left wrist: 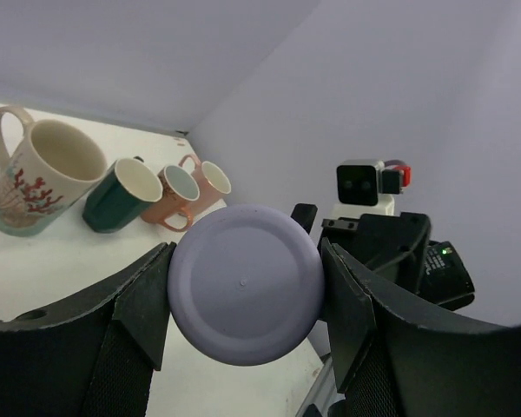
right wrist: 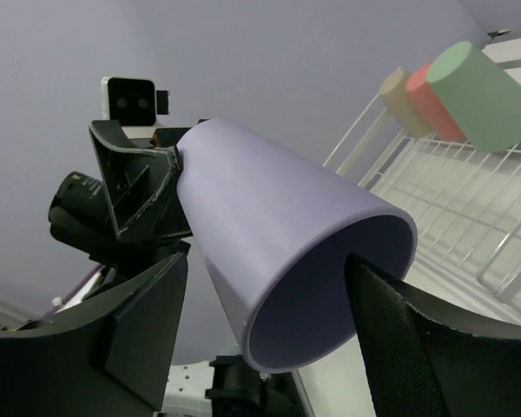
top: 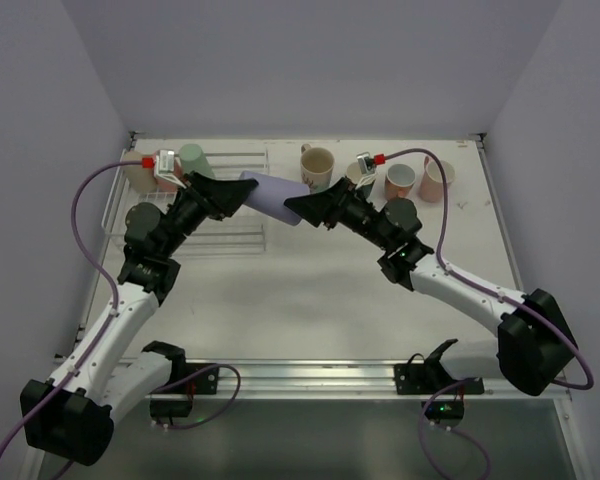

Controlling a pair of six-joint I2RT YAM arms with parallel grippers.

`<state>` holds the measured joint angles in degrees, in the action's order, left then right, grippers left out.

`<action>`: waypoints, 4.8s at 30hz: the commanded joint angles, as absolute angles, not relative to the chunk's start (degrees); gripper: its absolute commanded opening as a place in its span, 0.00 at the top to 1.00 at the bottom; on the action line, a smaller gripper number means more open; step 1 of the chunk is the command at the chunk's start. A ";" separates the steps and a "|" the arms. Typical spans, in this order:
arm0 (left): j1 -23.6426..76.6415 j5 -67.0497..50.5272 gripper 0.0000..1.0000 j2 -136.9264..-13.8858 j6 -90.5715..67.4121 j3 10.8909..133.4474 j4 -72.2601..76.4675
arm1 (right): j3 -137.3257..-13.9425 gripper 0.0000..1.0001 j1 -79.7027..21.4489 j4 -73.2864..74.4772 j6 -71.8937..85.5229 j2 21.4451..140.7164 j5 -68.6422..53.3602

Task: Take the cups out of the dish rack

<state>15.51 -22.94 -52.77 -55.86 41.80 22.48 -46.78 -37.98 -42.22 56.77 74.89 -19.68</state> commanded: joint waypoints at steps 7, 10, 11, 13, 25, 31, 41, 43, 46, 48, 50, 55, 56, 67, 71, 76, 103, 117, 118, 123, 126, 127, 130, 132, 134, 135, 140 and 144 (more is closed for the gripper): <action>15.64 -27.51 0.45 -52.47 -59.06 39.90 30.15 | -44.12 0.81 -38.23 -57.04 61.35 73.83 -23.03; 15.64 -27.95 0.07 -52.21 -57.75 39.20 28.84 | -43.60 1.00 -38.32 -58.01 61.35 72.87 -22.85; 15.64 -27.86 0.01 -52.29 -56.96 39.90 27.26 | -43.51 1.00 -38.32 -57.83 61.17 72.51 -22.68; 15.64 -27.25 0.00 -52.12 -53.19 41.21 21.57 | -43.94 1.00 -38.32 -54.33 59.16 70.85 -21.89; 15.64 -15.74 0.00 -41.59 -23.83 48.44 -12.03 | -62.92 1.00 -33.15 15.87 22.25 62.93 -5.72; 15.64 -12.92 0.00 -39.11 -18.37 39.83 -12.66 | -65.92 1.00 -25.93 35.75 15.03 69.42 5.77; 19.24 -11.78 0.00 -36.04 -15.29 40.26 -14.94 | -69.61 1.00 -15.82 43.94 11.69 85.24 12.22; 20.04 -11.60 0.00 -35.51 -15.21 40.17 -15.12 | -70.75 1.00 -15.73 44.73 11.34 87.09 14.05; 20.65 -11.51 0.00 -35.25 -15.12 40.17 -15.29 | -73.56 1.00 -15.73 46.84 10.99 90.43 16.95; 20.92 -11.34 0.00 -35.07 -15.12 40.17 -15.38 | -74.70 1.00 -15.73 46.93 10.29 91.58 16.88; 20.92 -11.25 0.00 -34.98 -15.03 40.25 -15.47 | -75.14 1.00 -15.73 46.50 9.41 92.11 16.61; 20.92 -10.90 0.00 -35.24 -14.94 40.34 -15.64 | -76.46 0.97 -15.56 45.62 8.09 94.04 15.21; 20.92 -10.81 0.00 -35.33 -15.03 40.34 -15.64 | -76.55 0.97 -15.64 45.44 7.82 94.22 14.16; 20.92 -9.41 0.00 -36.12 -15.12 40.43 -15.64 | -77.34 0.71 -15.29 44.39 7.38 94.22 10.90; 20.92 -8.79 0.00 -36.47 -15.20 40.43 -15.56 | -78.13 0.61 -15.20 44.38 7.91 93.08 11.16; 20.57 -6.95 0.00 -36.47 -15.21 40.52 -15.56 | -79.36 0.36 -15.29 44.56 8.70 90.18 11.16; 9.42 17.67 0.00 -75.66 -18.29 71.80 -7.05 | -48.88 0.03 -26.45 3.09 26.36 47.38 -18.80; 3.87 12.92 0.00 -94.30 -11.87 79.45 -2.55 | -45.97 0.04 -26.81 0.35 26.81 46.93 -22.15; 3.78 12.22 0.00 -95.61 -11.52 80.06 -2.20 | -45.97 0.04 -26.89 0.35 26.81 47.02 -22.24; 3.16 10.38 0.00 -99.22 -11.16 81.38 -1.67 | -45.97 0.04 -26.98 0.35 26.89 46.76 -22.41; 3.08 9.23 0.00 -101.60 -10.81 82.61 -1.14 | -46.05 0.04 -26.98 0.35 26.72 46.67 -22.32; 3.08 8.53 0.00 -102.82 -10.72 83.49 -1.14 | -46.05 0.04 -27.07 0.35 26.72 46.76 -22.41; 3.08 8.26 0.00 -105.02 -10.72 84.55 -1.06 | -46.05 0.04 -26.98 0.35 26.81 46.85 -22.59; 3.08 8.09 0.00 -105.82 -10.90 84.99 -1.05 | -46.14 0.04 -27.16 0.35 26.81 46.76 -22.59; 3.08 8.09 0.00 -106.61 -11.25 85.08 -1.05 | -46.14 0.04 -27.16 0.35 26.98 46.85 -22.59; 3.08 8.26 0.00 -106.79 -11.42 84.99 -0.53 | -46.14 0.04 -27.07 0.35 26.90 46.85 -22.59; 3.08 9.14 0.11 -106.88 -11.87 84.03 1.67 | -46.23 0.04 -27.33 0.35 27.25 47.20 -22.68; 3.08 9.41 0.34 -104.77 -12.04 81.57 2.20 | -46.32 0.04 -27.51 0.44 27.86 47.29 -22.68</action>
